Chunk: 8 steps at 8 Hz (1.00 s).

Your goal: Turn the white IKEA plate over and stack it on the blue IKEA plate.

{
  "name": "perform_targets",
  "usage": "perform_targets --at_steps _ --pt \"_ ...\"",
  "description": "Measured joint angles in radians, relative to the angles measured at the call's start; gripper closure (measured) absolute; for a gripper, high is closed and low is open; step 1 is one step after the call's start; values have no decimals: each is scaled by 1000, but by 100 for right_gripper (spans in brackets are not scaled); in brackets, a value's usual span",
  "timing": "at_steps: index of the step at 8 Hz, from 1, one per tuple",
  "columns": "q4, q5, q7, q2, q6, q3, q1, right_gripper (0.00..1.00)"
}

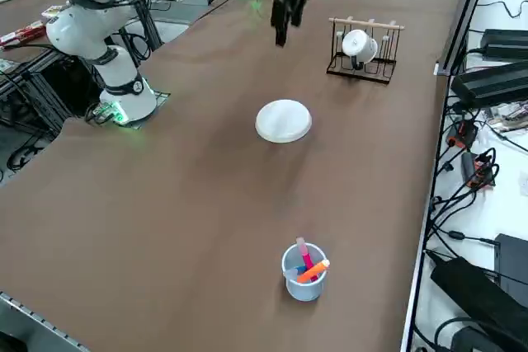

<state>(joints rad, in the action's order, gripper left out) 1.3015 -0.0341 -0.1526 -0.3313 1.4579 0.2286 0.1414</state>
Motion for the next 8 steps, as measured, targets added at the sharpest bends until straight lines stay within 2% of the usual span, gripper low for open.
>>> perform_targets --at_steps 3,8 --pt "-103 0 0 2 -55 0 1 0" --pt "-123 -1 62 -3 -55 -2 3 0"
